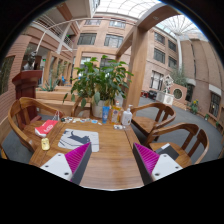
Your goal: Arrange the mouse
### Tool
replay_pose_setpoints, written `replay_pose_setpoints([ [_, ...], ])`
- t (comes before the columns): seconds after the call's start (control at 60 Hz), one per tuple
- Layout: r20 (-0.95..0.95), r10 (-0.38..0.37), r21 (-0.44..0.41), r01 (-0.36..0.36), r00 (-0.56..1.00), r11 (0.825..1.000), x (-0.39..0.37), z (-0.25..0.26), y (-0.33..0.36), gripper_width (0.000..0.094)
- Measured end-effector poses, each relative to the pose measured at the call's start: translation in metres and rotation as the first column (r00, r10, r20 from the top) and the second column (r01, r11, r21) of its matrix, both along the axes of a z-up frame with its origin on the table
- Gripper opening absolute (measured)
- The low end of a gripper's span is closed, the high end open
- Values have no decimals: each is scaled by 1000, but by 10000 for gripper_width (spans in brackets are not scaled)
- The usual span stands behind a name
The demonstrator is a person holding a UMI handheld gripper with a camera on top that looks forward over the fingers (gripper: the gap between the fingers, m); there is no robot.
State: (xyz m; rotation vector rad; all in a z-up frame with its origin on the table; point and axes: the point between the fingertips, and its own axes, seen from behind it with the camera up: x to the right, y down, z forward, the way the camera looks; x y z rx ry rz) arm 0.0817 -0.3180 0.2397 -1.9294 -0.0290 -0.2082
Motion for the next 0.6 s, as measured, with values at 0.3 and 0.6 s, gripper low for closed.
replay_pose_setpoints([
  [0.3,-25,48,-193,-52,999,980,-37,-131,-13,853],
  [0.6,-115,251,-239,-272,961,932,-190,-203,19,854],
])
